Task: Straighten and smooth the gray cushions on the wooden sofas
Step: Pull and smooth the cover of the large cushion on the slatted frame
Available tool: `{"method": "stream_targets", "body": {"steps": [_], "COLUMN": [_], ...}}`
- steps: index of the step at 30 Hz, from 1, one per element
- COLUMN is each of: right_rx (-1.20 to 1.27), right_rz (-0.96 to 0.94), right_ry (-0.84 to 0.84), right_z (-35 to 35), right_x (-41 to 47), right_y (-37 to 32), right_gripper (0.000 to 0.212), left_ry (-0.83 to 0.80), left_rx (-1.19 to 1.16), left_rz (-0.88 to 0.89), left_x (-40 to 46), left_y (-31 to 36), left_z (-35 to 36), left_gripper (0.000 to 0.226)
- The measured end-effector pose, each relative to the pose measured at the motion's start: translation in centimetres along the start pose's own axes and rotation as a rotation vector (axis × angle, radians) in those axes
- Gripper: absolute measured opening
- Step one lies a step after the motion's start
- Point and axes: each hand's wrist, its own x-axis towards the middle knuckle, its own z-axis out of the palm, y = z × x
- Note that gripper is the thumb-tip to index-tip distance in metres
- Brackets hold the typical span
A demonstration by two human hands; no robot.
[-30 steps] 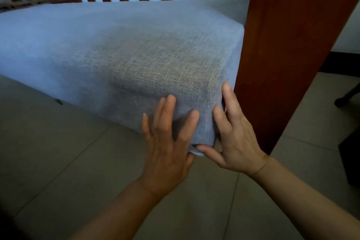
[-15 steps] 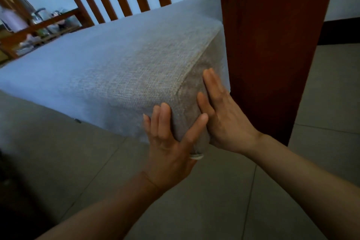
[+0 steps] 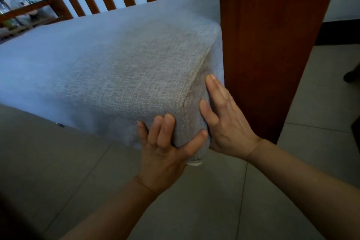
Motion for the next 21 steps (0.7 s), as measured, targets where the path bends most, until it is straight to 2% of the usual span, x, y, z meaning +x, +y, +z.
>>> {"method": "stream_targets", "body": {"steps": [3,7,11,15,18,21], "right_rx": [-0.002,0.04,0.02,-0.003,0.003,0.083], "right_rz": [-0.006,-0.028,-0.007,0.075,0.141,0.17], "right_ry": [0.022,0.04,0.019,0.025,0.032,0.138], "right_z": [0.2,-0.5,-2.4,-4.3,-5.7,-6.0], "right_x": [0.3,2.8,5.1,7.6,10.1,10.8], "right_y": [-0.2,-0.3,-0.4,-1.0,-1.1,-0.7], "right_gripper": [0.104,0.098,0.096,0.074,0.09,0.101], "left_ry": [0.037,0.028,0.017,0.03,0.014,0.006], "left_rx": [0.015,-0.066,-0.129,-0.167,-0.186,-0.193], "left_rz": [0.057,0.068,0.043,0.007,-0.039,-0.052], "left_x": [-0.1,2.1,5.1,8.9,12.0,14.3], "left_y": [-0.8,-2.4,-3.5,-4.6,-5.7,-6.9], "left_z": [0.1,-1.2,-2.7,-4.0,-5.4,-5.8], "left_gripper": [0.076,0.052,0.053,0.055,0.053,0.054]}}
